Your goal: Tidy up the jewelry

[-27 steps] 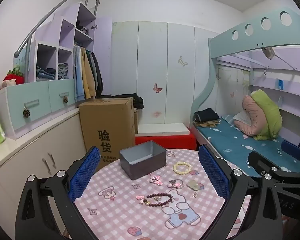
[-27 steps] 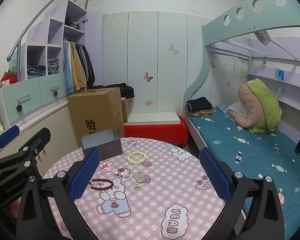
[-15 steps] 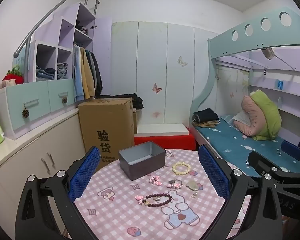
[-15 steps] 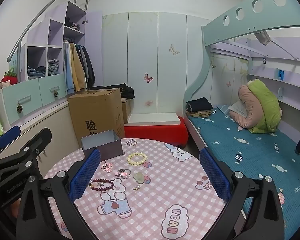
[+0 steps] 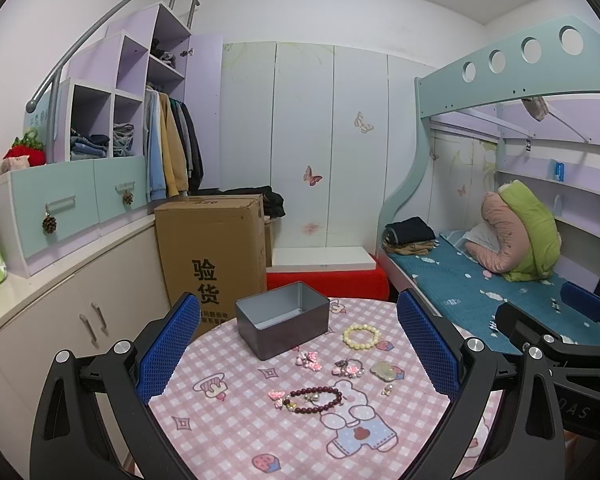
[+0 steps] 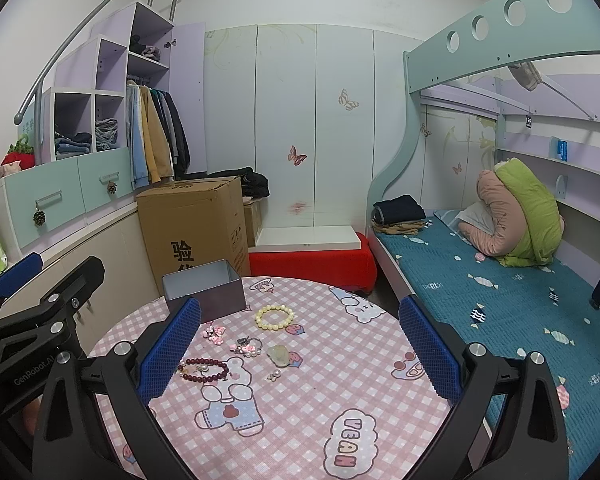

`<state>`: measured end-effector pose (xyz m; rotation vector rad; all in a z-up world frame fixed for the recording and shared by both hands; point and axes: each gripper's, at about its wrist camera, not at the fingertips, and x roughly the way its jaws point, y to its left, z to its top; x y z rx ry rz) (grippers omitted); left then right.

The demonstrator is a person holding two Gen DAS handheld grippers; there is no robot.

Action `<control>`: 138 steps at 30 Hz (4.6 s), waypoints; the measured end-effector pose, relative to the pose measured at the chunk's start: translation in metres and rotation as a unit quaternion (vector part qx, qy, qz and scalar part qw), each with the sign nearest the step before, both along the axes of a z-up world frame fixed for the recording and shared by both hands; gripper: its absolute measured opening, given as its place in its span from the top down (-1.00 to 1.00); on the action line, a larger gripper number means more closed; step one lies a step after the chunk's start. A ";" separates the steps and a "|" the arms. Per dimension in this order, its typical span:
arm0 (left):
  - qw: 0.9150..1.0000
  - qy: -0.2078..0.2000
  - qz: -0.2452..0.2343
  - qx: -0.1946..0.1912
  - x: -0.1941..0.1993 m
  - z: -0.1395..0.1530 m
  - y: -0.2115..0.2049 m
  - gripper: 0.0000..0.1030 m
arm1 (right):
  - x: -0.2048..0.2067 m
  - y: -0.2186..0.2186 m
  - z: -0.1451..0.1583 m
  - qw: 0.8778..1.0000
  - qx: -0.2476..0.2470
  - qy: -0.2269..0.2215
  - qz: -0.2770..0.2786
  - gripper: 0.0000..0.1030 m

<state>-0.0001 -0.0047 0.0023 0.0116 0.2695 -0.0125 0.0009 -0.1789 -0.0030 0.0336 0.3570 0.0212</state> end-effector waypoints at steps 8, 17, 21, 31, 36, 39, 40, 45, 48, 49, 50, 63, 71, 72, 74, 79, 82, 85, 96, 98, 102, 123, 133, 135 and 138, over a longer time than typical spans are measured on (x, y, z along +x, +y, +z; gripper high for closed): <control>1.000 -0.008 0.001 0.004 -0.001 0.001 0.001 -0.86 | 0.000 0.000 0.001 1.000 0.000 -0.001 0.000 -0.88; 1.000 -0.009 0.000 0.003 -0.001 0.003 0.005 -0.86 | 0.000 0.000 0.002 1.000 0.001 -0.001 0.000 -0.88; 1.000 -0.009 0.000 0.003 -0.002 0.005 0.006 -0.86 | 0.000 0.000 0.002 1.000 0.000 -0.001 -0.001 -0.88; 1.000 -0.013 0.001 0.005 -0.003 0.008 0.007 -0.86 | 0.000 0.000 0.001 1.000 0.001 -0.001 0.000 -0.88; 1.000 -0.013 0.001 0.004 -0.003 0.008 0.008 -0.86 | 0.002 0.000 0.001 1.000 0.000 -0.001 0.000 -0.88; 1.000 -0.013 0.000 0.003 -0.003 0.008 0.007 -0.86 | 0.002 0.000 0.001 1.000 0.001 -0.001 0.000 -0.88; 1.000 -0.014 0.001 0.004 -0.003 0.006 0.007 -0.86 | 0.003 0.000 0.001 1.000 0.000 -0.001 -0.001 -0.88; 1.000 -0.013 0.001 0.004 -0.003 0.007 0.007 -0.86 | 0.003 0.000 0.000 1.000 0.001 -0.001 0.000 -0.88; 1.000 -0.010 0.001 0.004 -0.002 0.006 0.007 -0.86 | 0.001 0.001 0.002 1.000 0.000 0.000 0.000 -0.88; 1.000 -0.009 0.000 0.004 -0.002 0.006 0.007 -0.86 | 0.002 0.001 0.002 1.000 -0.001 0.002 0.001 -0.88; 1.000 -0.007 0.000 0.004 -0.001 0.005 0.007 -0.86 | 0.002 0.001 0.001 1.000 -0.001 0.003 0.001 -0.88; 1.000 0.020 0.002 0.013 0.019 -0.014 0.011 -0.86 | 0.020 0.003 -0.015 1.000 0.001 0.028 0.002 -0.88; 0.996 0.089 0.011 0.021 0.053 -0.051 0.027 -0.86 | 0.047 -0.013 -0.046 0.996 0.013 0.083 -0.014 -0.88; 0.995 0.101 0.006 0.016 0.057 -0.056 0.029 -0.86 | 0.051 -0.016 -0.051 0.995 0.014 0.094 -0.016 -0.88; 0.991 0.132 -0.022 -0.008 0.066 -0.070 0.034 -0.86 | 0.060 -0.019 -0.063 0.993 0.018 0.114 -0.018 -0.88; 0.975 0.208 -0.045 -0.064 0.087 -0.104 0.041 -0.86 | 0.082 -0.023 -0.090 0.987 0.016 0.160 -0.016 -0.88; 0.967 0.251 -0.032 -0.044 0.100 -0.124 0.041 -0.86 | 0.092 -0.022 -0.103 0.983 0.017 0.182 -0.010 -0.88; 0.958 0.285 -0.020 -0.026 0.113 -0.141 0.040 -0.86 | 0.104 -0.020 -0.119 0.978 0.016 0.206 -0.005 -0.88; 0.948 0.318 0.008 -0.030 0.144 -0.159 0.061 -0.85 | 0.129 -0.010 -0.144 0.968 0.005 0.250 0.012 -0.88; 0.947 0.318 0.010 -0.030 0.146 -0.159 0.065 -0.85 | 0.132 -0.009 -0.148 0.967 0.004 0.256 0.011 -0.88; 0.946 0.323 0.016 -0.026 0.150 -0.162 0.072 -0.85 | 0.138 -0.006 -0.149 0.965 0.003 0.260 0.013 -0.88; 0.937 0.349 0.006 -0.029 0.165 -0.177 0.088 -0.85 | 0.150 0.005 -0.153 0.962 -0.012 0.274 0.020 -0.88; 0.941 0.338 -0.003 0.020 0.177 -0.180 0.069 -0.41 | 0.153 0.000 -0.153 0.961 -0.012 0.276 0.011 -0.88; 0.943 0.331 -0.005 0.022 0.177 -0.180 0.067 -0.29 | 0.154 0.000 -0.153 0.961 -0.011 0.277 0.011 -0.88; 0.947 0.319 -0.014 0.031 0.175 -0.180 0.060 0.28 | 0.157 0.000 -0.155 0.959 -0.011 0.282 0.014 -0.88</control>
